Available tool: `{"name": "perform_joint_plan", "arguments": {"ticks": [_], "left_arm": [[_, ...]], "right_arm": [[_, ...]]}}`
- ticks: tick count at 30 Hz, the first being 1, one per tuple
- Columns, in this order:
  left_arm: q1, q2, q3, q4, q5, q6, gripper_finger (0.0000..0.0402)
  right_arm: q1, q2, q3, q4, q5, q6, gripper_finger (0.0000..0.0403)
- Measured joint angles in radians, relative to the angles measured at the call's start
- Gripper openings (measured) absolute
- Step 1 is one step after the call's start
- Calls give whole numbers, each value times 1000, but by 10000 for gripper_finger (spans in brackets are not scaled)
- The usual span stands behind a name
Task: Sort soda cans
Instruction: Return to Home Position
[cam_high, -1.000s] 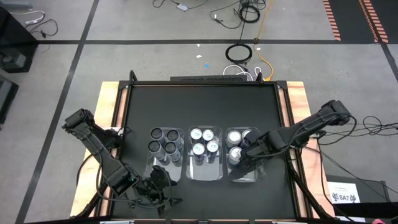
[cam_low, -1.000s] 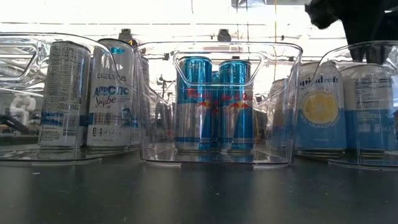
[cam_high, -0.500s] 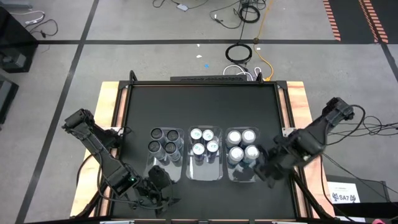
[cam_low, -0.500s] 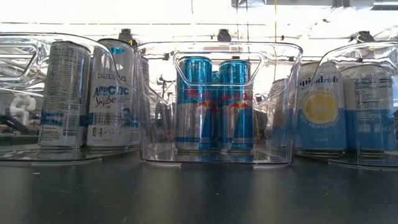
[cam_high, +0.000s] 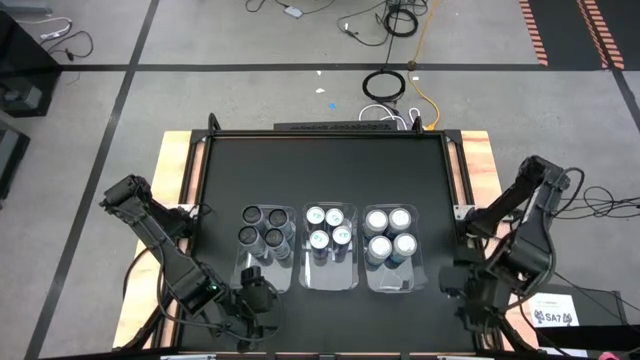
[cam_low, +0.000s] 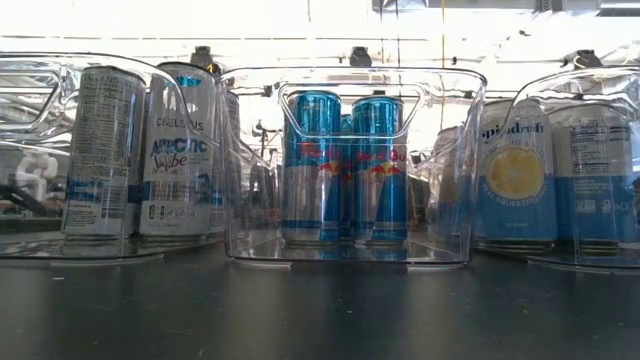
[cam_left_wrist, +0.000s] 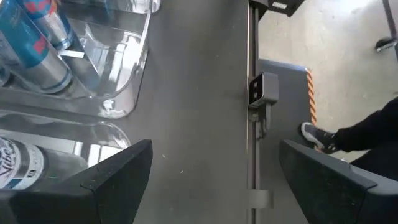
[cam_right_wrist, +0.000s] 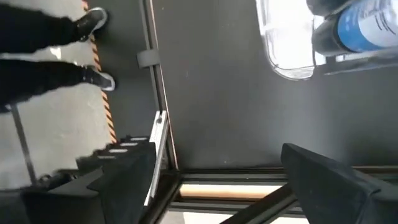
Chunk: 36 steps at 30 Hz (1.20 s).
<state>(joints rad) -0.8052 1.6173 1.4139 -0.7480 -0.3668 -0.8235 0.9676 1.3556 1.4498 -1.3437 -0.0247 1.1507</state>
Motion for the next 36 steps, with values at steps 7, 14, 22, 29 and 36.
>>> {"name": "perform_joint_plan", "arguments": {"ticks": [7, 14, 22, 29, 36], "left_arm": [[41, 0, 0, 0, -25, 32, 357], [206, -59, 0, -3, 5, 304, 357], [535, -212, 1, 33, 62, 639, 357], [813, -225, 1, 45, 394, 827, 357], [964, -334, -98, 124, 404, 823, 357]], "right_arm": [[53, 0, 0, -75, 147, -156, 339], [32, -32, -1, -174, 435, -207, 339], [-181, -129, -1, -127, 594, -381, 338], [-440, -138, -3, 5, 599, -623, 338], [-573, -289, -224, 253, 596, -774, 338]]}}
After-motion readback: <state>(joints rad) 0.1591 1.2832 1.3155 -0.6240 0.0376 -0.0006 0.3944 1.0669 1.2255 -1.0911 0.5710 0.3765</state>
